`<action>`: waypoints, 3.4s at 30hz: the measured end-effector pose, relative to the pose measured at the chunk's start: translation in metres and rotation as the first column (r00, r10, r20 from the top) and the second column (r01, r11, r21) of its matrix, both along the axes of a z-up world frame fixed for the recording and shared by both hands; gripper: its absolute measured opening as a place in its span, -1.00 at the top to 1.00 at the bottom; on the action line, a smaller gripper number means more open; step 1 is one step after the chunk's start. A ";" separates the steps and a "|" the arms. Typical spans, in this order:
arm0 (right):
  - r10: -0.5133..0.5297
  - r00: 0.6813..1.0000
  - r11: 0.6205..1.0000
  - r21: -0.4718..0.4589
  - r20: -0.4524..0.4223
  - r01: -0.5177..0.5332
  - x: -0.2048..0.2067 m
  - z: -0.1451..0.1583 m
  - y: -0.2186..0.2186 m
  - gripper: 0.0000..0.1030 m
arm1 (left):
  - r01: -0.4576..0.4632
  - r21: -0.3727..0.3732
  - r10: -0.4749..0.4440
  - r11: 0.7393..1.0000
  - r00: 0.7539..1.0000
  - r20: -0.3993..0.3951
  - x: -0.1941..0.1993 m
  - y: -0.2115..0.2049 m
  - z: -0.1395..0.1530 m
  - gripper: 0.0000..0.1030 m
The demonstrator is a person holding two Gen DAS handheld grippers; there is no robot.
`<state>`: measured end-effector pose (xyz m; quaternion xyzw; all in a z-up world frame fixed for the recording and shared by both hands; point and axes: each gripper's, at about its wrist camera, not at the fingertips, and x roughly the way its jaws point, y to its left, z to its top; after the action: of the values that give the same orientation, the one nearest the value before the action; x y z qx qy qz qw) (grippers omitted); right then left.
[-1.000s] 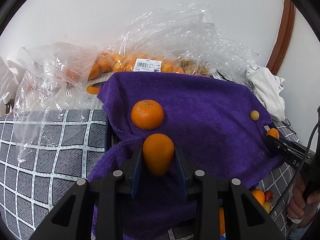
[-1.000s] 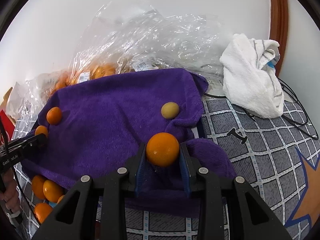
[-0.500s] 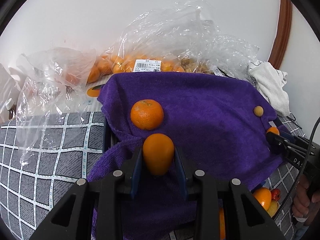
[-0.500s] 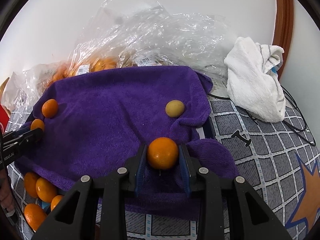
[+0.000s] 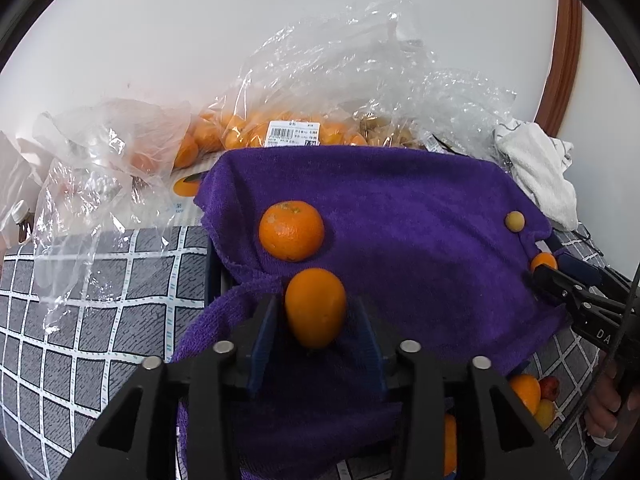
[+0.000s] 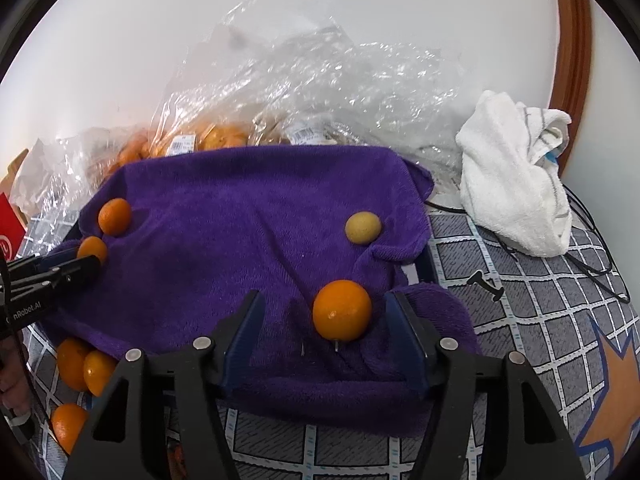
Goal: Organize fruits
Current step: 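Carry both oranges onto the purple towel and open both tools to release them, then withdraw both open tools from the towel, then grasp the red pomegranate with the right tool while the left tool grasps a large orange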
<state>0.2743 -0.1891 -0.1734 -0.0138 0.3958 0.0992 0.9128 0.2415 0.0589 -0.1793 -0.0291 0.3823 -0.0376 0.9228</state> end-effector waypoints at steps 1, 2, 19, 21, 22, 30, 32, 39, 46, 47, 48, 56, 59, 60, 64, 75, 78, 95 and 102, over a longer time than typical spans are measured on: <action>-0.005 1.000 1.000 0.005 0.005 0.005 -0.001 0.001 -0.002 -0.22 | -0.003 0.001 0.003 1.000 1.000 0.008 -0.001 0.000 0.002 0.02; -0.015 1.000 1.000 0.013 0.014 0.015 -0.002 0.004 -0.004 -0.22 | -0.007 0.001 0.007 1.000 1.000 0.018 -0.002 0.001 0.004 -0.02; -0.011 0.999 1.000 -0.026 0.042 0.012 -0.055 0.057 -0.006 -0.22 | -0.031 -0.065 0.037 0.997 0.995 0.090 -0.014 0.007 0.024 -0.04; 0.000 1.000 0.999 -0.039 0.030 0.001 -0.064 0.057 -0.004 -0.22 | -0.022 -0.046 0.026 0.999 0.996 0.087 -0.015 0.006 0.026 -0.04; 0.003 1.000 0.999 -0.037 0.023 -0.003 -0.069 0.056 -0.005 -0.22 | -0.015 -0.045 0.018 0.999 0.996 0.083 -0.015 0.005 0.028 -0.04; 0.032 0.998 0.999 -0.007 -0.062 -0.032 -0.089 0.058 -0.005 -0.11 | 0.014 -0.045 -0.009 0.999 0.994 0.108 -0.036 0.006 0.062 -0.04; 0.033 0.997 0.999 0.010 -0.067 -0.032 -0.091 0.057 -0.006 -0.11 | 0.024 -0.073 -0.017 0.997 0.995 0.095 -0.046 0.009 0.065 -0.04; 0.067 0.994 0.997 0.031 -0.085 -0.065 -0.100 0.041 0.006 0.10 | -0.013 -0.061 0.017 0.998 0.998 0.055 -0.087 0.034 0.057 -0.04; 0.152 0.981 0.987 0.072 -0.122 -0.144 -0.111 0.021 0.026 0.18 | -0.061 -0.097 0.061 0.993 0.998 -0.005 -0.116 0.056 0.034 -0.04; 0.160 0.979 0.985 0.084 -0.127 -0.150 -0.111 0.019 0.028 0.18 | -0.064 -0.100 0.064 0.993 0.998 -0.006 -0.118 0.056 0.033 -0.04; 0.166 0.978 0.984 0.087 -0.130 -0.155 -0.111 0.017 0.030 0.18 | -0.065 -0.105 0.065 0.992 0.998 -0.008 -0.120 0.056 0.032 -0.04; 0.145 0.979 0.988 0.083 -0.144 -0.134 -0.098 0.006 0.026 0.33 | -0.048 -0.115 0.047 0.992 0.999 -0.015 -0.124 0.048 0.032 -0.04; 0.135 0.982 0.989 0.074 -0.134 -0.126 -0.097 0.007 0.018 0.39 | -0.052 -0.122 0.050 0.991 0.998 -0.026 -0.124 0.047 0.029 -0.04; 0.136 0.981 0.989 0.077 -0.139 -0.126 -0.096 0.006 0.016 0.39 | -0.054 -0.122 0.051 0.991 0.998 -0.028 -0.124 0.047 0.028 -0.04; 0.145 0.976 0.989 0.045 -0.165 -0.140 -0.091 -0.002 0.017 0.44 | -0.058 -0.126 0.054 0.990 0.998 -0.035 -0.120 0.043 0.027 -0.04; 0.207 0.964 0.978 0.058 -0.168 -0.200 -0.070 -0.011 0.036 0.47 | -0.066 -0.089 0.060 0.994 0.996 -0.071 -0.121 0.036 0.018 -0.04; 0.218 0.963 0.976 0.059 -0.156 -0.211 -0.069 -0.011 0.036 0.56 | -0.057 -0.105 0.047 0.993 0.995 -0.087 -0.120 0.032 0.016 -0.04; 0.128 0.987 0.989 0.087 -0.100 -0.119 -0.104 0.020 -0.045 0.56 | -0.013 -0.152 -0.007 0.988 0.991 -0.130 -0.081 -0.032 -0.002 0.00; 0.081 0.989 0.992 0.105 -0.121 -0.069 -0.110 0.016 -0.059 0.56 | -0.015 -0.162 -0.008 0.987 0.990 -0.141 -0.076 -0.038 -0.010 0.28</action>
<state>0.1639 -0.2485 -0.1575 0.0237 0.4457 0.1541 0.8815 0.1654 0.0211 -0.1891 -0.1077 0.4422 -0.0649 0.8881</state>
